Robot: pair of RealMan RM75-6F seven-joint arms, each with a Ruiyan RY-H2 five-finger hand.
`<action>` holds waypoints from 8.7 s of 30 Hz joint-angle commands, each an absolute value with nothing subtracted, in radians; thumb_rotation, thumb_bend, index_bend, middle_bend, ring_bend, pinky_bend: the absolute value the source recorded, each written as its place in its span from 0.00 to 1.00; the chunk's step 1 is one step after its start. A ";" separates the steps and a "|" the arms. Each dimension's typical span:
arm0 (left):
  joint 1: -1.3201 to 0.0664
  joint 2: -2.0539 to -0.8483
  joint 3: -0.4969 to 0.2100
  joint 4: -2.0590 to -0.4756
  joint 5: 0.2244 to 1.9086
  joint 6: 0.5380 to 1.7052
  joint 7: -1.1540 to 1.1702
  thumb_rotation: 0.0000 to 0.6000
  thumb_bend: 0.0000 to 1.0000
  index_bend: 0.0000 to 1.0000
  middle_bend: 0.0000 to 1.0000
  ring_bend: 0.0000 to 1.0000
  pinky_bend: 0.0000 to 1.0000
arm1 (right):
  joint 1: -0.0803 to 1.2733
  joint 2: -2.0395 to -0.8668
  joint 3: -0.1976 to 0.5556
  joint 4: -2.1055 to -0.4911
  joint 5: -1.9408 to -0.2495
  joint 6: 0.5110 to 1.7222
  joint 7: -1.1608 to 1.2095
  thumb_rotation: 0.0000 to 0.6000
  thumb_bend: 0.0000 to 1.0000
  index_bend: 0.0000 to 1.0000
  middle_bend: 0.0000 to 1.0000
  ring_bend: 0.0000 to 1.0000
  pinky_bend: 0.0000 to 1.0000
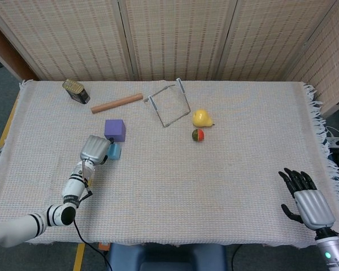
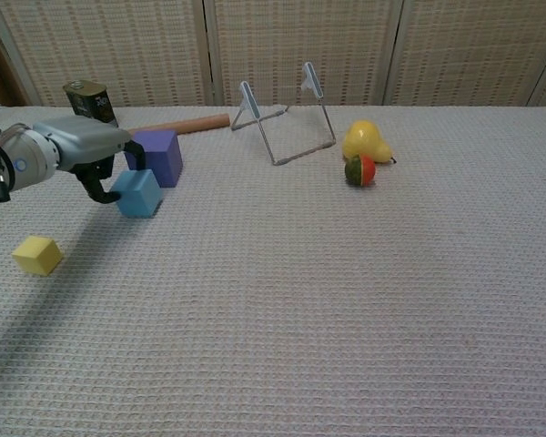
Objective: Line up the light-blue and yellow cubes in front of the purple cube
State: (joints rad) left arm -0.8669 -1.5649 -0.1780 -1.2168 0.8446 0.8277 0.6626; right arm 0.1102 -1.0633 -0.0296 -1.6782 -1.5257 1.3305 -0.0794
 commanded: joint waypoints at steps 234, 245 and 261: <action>-0.802 -1.662 -0.158 -1.327 0.834 1.035 0.874 1.00 0.40 0.40 1.00 1.00 1.00 | 0.100 -1.039 -0.041 -1.696 -1.547 1.346 -0.062 1.00 0.10 0.00 0.00 0.00 0.00; -0.807 -1.661 -0.152 -1.328 0.837 1.036 0.856 1.00 0.40 0.31 1.00 1.00 1.00 | 0.100 -1.038 -0.041 -1.697 -1.547 1.345 -0.060 1.00 0.10 0.00 0.00 0.00 0.00; -0.685 -1.518 -0.033 -1.558 1.054 1.160 0.701 1.00 0.62 0.34 1.00 1.00 1.00 | 0.096 -1.037 -0.046 -1.700 -1.556 1.351 -0.063 1.00 0.10 0.00 0.00 0.00 0.00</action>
State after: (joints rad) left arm -0.7189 -1.5390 -0.0661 -1.5304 1.0158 1.1430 0.7533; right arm 0.0961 -1.0371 -0.0455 -1.7002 -1.5566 1.3513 -0.0634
